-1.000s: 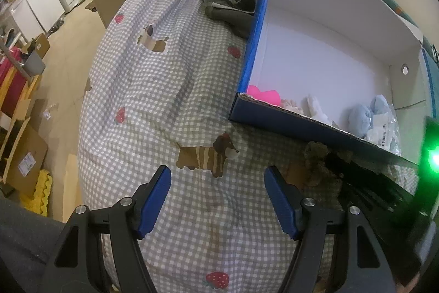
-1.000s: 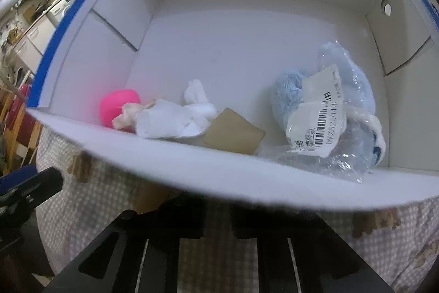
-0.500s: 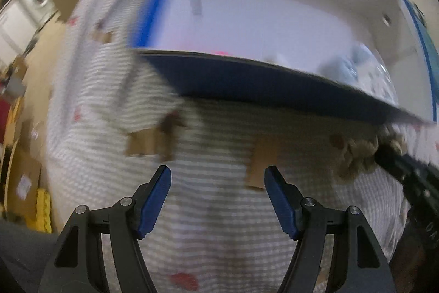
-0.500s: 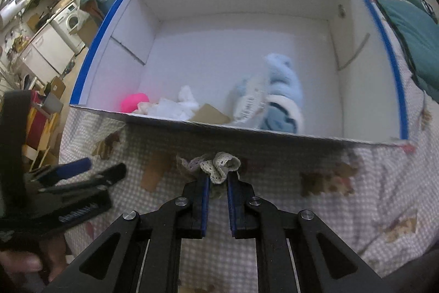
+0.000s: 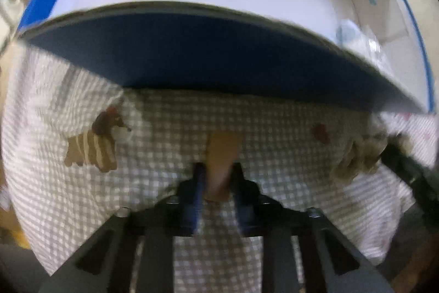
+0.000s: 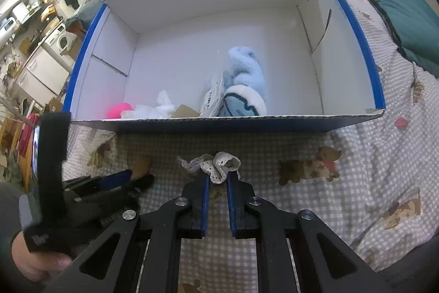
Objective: Organize soft objects
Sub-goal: 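Grasp the tan cup-shaped item with the left gripper while the right holds the scrunchie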
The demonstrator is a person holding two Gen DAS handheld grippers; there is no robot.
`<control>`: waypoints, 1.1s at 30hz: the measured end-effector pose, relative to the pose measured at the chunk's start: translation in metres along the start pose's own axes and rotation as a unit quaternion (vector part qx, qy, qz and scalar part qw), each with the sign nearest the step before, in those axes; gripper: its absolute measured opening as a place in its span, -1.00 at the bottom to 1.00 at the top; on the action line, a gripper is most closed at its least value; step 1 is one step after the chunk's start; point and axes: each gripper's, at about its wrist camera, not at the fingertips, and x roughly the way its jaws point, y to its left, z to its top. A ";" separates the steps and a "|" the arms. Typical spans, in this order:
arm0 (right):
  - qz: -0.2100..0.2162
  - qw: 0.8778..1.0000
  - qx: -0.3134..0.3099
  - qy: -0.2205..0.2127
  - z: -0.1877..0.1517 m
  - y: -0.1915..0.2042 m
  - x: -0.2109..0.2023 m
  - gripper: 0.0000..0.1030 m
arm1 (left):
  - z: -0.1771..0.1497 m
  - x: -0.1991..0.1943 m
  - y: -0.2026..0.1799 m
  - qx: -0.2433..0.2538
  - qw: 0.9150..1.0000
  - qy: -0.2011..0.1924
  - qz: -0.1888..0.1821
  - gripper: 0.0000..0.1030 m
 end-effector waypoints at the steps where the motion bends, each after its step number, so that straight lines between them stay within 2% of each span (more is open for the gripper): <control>1: 0.001 1.000 -0.001 0.000 0.001 0.002 0.002 -0.74 | 0.001 -0.003 0.007 -0.014 1.000 -0.001 -0.015 -0.79; 7: 0.004 1.000 -0.003 -0.005 0.003 0.005 0.004 -0.74 | -0.002 -0.017 0.025 -0.035 0.999 -0.008 -0.025 -0.85; 12: 0.005 1.000 -0.009 -0.012 0.001 0.005 0.000 -0.74 | -0.016 -0.036 0.032 -0.036 0.999 -0.019 0.012 -0.85; 14: 0.004 1.000 -0.012 -0.013 0.000 0.006 -0.001 -0.74 | -0.020 -0.043 0.037 -0.041 0.998 -0.027 0.047 -0.85; 17: 0.004 1.000 -0.015 -0.012 -0.001 0.008 0.000 -0.74 | -0.022 -0.049 0.052 -0.060 0.996 -0.027 0.068 -0.85; 26: 0.007 1.000 -0.022 -0.014 -0.009 0.014 -0.004 -0.74 | -0.040 -0.072 0.059 -0.062 0.995 -0.043 0.072 -0.85; 29: 0.008 1.000 -0.019 -0.015 -0.009 0.012 -0.005 -0.74 | -0.041 -0.065 0.051 -0.065 0.994 -0.041 0.079 -0.85; 31: 0.007 1.000 -0.019 -0.016 -0.009 0.013 -0.005 -0.74 | -0.058 -0.067 0.045 -0.063 0.994 -0.042 0.084 -0.85; 33: 0.007 1.000 -0.021 -0.016 -0.010 0.014 -0.005 -0.74 | -0.061 -0.067 0.039 -0.061 0.993 -0.043 0.087 -0.85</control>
